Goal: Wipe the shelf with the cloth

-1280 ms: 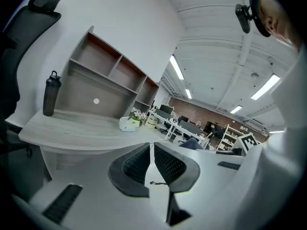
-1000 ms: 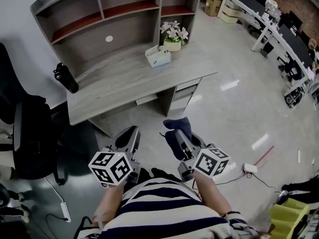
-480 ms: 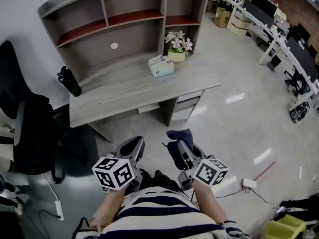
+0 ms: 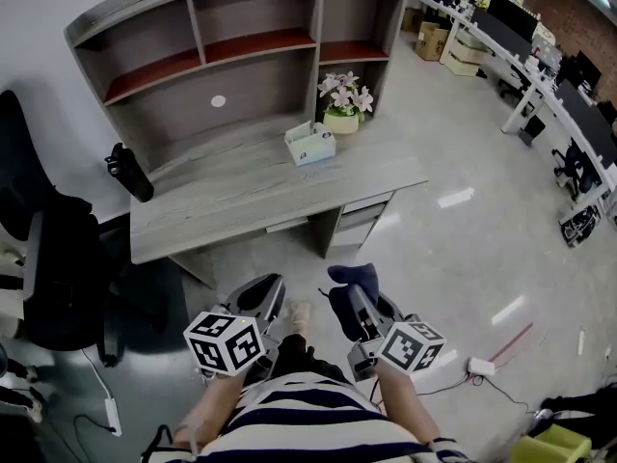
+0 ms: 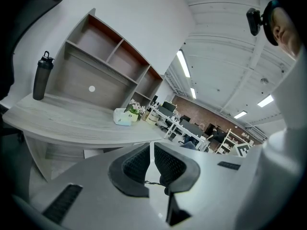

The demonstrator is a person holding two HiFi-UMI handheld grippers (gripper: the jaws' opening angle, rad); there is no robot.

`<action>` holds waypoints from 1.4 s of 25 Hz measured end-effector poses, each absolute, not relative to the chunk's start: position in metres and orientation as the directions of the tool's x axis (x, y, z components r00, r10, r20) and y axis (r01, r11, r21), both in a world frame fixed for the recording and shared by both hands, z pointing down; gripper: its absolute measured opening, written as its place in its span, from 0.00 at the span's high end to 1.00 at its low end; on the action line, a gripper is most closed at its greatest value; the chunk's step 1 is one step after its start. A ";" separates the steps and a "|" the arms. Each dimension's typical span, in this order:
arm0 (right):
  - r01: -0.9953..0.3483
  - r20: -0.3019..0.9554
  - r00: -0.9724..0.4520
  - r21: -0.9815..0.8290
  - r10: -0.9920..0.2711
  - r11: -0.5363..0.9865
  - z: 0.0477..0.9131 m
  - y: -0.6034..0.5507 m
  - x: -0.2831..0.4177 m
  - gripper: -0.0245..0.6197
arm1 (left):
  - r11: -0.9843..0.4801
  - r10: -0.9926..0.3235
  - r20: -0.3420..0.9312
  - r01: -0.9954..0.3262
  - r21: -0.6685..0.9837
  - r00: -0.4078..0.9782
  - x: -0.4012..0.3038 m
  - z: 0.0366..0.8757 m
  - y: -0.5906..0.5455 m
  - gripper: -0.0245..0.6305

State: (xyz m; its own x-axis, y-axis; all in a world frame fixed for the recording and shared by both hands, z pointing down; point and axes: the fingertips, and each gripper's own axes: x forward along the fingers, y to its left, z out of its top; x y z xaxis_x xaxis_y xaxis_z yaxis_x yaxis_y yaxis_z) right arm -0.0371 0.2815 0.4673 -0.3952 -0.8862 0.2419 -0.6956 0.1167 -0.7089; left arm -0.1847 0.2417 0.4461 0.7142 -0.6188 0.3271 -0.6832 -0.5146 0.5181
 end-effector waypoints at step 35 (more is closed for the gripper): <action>-0.720 0.133 -0.474 -0.628 -0.870 0.296 0.394 0.008 0.008 0.84 | -0.530 -0.662 0.259 -0.684 0.502 0.703 -0.147 0.419 -0.003 0.90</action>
State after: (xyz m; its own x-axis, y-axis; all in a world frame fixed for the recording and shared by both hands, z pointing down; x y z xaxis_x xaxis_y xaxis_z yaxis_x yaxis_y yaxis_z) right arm 0.0075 0.0075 0.3943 -0.4741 -0.8703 0.1334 -0.7197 0.2959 -0.6280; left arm -0.1466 -0.0035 0.4187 0.7029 -0.6623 0.2595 -0.6841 -0.5296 0.5015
